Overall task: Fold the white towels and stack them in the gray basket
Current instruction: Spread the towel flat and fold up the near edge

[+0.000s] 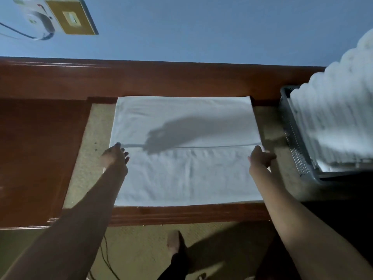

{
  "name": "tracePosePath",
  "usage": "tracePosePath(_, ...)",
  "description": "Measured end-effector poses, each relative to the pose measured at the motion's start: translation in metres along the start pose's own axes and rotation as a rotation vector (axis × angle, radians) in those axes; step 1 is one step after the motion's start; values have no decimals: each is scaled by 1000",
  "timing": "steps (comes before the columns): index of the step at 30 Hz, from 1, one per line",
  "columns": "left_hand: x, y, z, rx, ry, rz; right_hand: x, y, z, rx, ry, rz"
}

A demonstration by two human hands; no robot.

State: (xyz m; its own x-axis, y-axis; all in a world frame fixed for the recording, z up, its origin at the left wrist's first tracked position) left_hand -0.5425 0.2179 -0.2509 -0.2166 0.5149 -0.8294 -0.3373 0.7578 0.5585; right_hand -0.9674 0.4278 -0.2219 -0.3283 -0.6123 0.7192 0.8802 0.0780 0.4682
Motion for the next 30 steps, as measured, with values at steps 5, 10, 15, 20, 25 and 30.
tracePosePath(5, 36, 54, -44, 289, -725, -542, -32, 63, -39, 122, 308, 665)
tracePosePath(10, 104, 104, -72, 628, -1123, -1042, -96, 87, -81, 304, 754, 1086)
tracePosePath(15, 150, 91, -69, 791, -1486, -1147, -124, 72, -97, 363, 982, 1218)
tracePosePath(20, 154, 92, -68, 732, -1524, -1170, -117, 48, -88, 332, 1002, 1171)
tracePosePath(25, 153, 94, -67, 698, -1528, -1160, -98, 3, -65, 292, 942, 1098)
tracePosePath(30, 152, 98, -69, 689, -1539, -1154, -84, -69, -21, 116, 975, 970)
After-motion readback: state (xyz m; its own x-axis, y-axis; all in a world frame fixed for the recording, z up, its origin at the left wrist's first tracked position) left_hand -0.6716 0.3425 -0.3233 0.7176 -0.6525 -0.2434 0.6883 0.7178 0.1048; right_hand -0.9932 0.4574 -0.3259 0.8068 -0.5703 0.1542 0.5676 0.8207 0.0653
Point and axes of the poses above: each hand's wrist, its own y-axis away from the middle knuckle, its own z-axis out of the back of the hand, x = y × z, the point moved 4 cm from there along -y, towards the middle knuckle, and after that the axes turned 6 degrees about -z, right-handed, at the moved point
